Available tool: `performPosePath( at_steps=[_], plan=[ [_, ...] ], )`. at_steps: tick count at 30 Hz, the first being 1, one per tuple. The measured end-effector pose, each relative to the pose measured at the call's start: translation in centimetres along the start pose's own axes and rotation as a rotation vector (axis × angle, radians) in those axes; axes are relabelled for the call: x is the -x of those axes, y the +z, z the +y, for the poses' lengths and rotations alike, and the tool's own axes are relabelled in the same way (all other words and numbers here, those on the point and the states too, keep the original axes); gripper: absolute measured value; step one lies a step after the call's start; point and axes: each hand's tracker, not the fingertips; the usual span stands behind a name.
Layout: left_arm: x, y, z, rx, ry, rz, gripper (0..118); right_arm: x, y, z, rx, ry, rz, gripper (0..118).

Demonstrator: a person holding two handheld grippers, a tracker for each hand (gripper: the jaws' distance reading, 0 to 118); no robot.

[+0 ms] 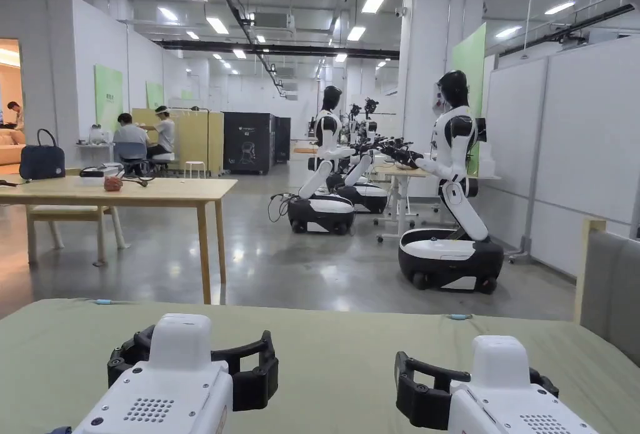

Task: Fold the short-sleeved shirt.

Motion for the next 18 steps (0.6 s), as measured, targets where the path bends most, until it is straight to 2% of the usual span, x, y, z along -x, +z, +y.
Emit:
performPosePath(
  at_steps=[4, 5, 6, 7, 8, 9, 10, 12, 15, 18],
  plan=[
    [0.4, -0.1, -0.2, 0.030, -0.020, -0.010, 118, 0.5, -0.1, 0.0, 0.012, 0.027, -0.010, 117],
    [0.7, -0.1, -0.3, 0.038, -0.023, -0.024, 118, 0.4, 0.0, 0.1, 0.015, 0.024, -0.008, 111],
    [1.0, 0.0, -0.5, 0.050, -0.017, -0.063, 115, 0.4, 0.1, 0.1, 0.017, 0.024, -0.003, 97],
    [1.3, 0.2, -0.6, 0.048, 0.003, -0.089, 93, 0.5, 0.2, 0.1, 0.022, 0.033, -0.001, 46],
    [1.5, 0.4, -0.7, 0.045, 0.018, -0.110, 50, 0.6, 0.2, 0.1, 0.028, 0.057, -0.015, 1],
    [1.5, 0.4, -0.7, 0.045, 0.015, -0.095, 6, 0.9, 0.0, 0.0, 0.040, 0.104, -0.077, 1],
    [1.5, 0.3, -0.7, 0.059, 0.001, -0.063, 1, 1.3, 0.0, -0.4, 0.026, 0.142, -0.149, 1],
    [2.0, 0.7, -1.2, 0.044, -0.008, -0.062, 1, 1.4, 0.2, -0.7, 0.032, 0.120, -0.084, 0],
    [3.1, 0.9, -1.5, 0.067, 0.006, -0.055, 1, 1.3, 0.3, -0.8, 0.030, 0.121, -0.091, 1],
    [5.4, 1.4, -1.7, 0.126, 0.094, -0.057, 1, 2.1, 0.0, -0.8, 0.038, 0.128, -0.070, 1]
  ],
)
